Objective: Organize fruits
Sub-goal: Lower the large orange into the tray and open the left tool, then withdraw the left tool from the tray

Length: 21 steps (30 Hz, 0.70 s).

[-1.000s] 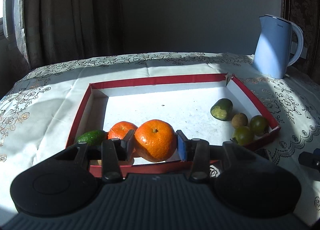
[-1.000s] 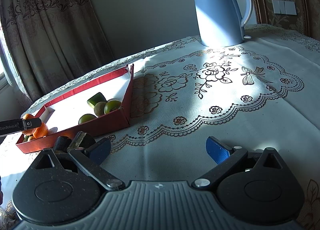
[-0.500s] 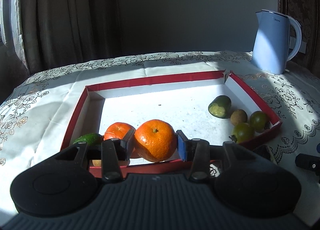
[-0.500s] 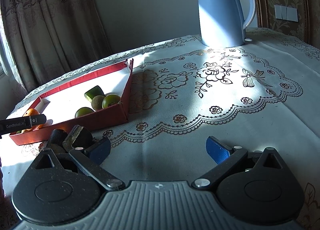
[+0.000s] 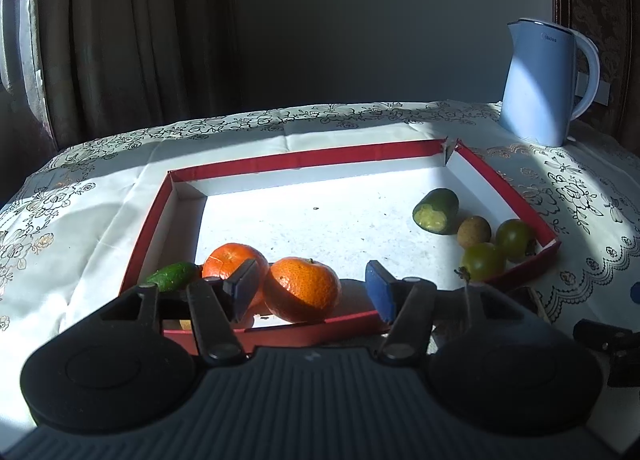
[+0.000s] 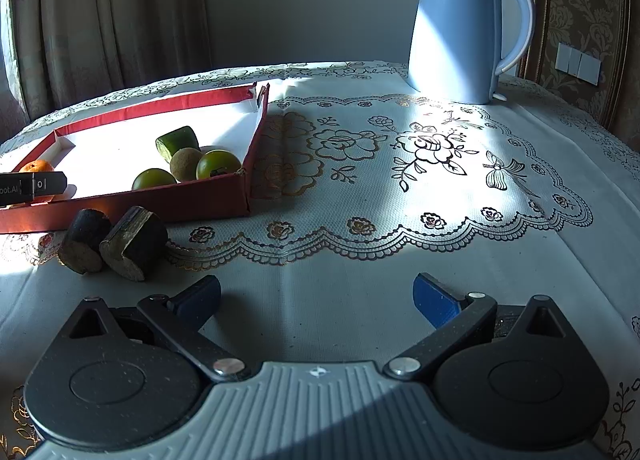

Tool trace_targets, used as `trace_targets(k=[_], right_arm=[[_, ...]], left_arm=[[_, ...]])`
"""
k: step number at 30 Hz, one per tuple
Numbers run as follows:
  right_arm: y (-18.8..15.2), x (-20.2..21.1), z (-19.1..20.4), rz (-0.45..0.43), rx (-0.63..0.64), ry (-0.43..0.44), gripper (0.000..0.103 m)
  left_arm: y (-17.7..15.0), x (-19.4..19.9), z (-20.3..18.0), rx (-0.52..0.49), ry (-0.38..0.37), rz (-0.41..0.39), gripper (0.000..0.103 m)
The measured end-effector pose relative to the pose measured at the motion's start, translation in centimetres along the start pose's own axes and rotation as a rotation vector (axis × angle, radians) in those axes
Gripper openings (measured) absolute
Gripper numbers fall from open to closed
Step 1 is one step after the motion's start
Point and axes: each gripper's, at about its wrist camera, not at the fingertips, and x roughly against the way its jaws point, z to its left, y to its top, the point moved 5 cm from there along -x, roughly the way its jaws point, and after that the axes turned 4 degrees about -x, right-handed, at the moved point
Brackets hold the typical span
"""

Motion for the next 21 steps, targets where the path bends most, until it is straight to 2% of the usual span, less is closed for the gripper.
trace_targets(k=[2, 9, 11, 15, 21], right_arm=[[0.0, 0.0, -0.1, -0.001, -0.003, 0.003, 0.103], [0.0, 0.0, -0.1, -0.001, -0.003, 0.003, 0.103], [0.0, 0.0, -0.1, -0.001, -0.003, 0.003, 0.103], [0.1, 0.0, -0.1, -0.001, -0.005, 0.005, 0.103], [0.1, 0.0, -0.1, -0.002, -0.006, 0.006, 0.103]], left_arm=[[0.0, 0.0, -0.1, -0.008, 0.015, -0.002, 0.07], [0.0, 0.3, 0.5, 0.009, 0.042, -0.003, 0.074], [-0.1, 0.7, 0.6, 0.003, 0.053, -0.01, 0.081], [-0.1, 2.1, 0.7, 0.0, 0.063, -0.029, 0.086], [-1.0, 4.6, 1.6, 0.008, 0.084, -0.048, 0.103]])
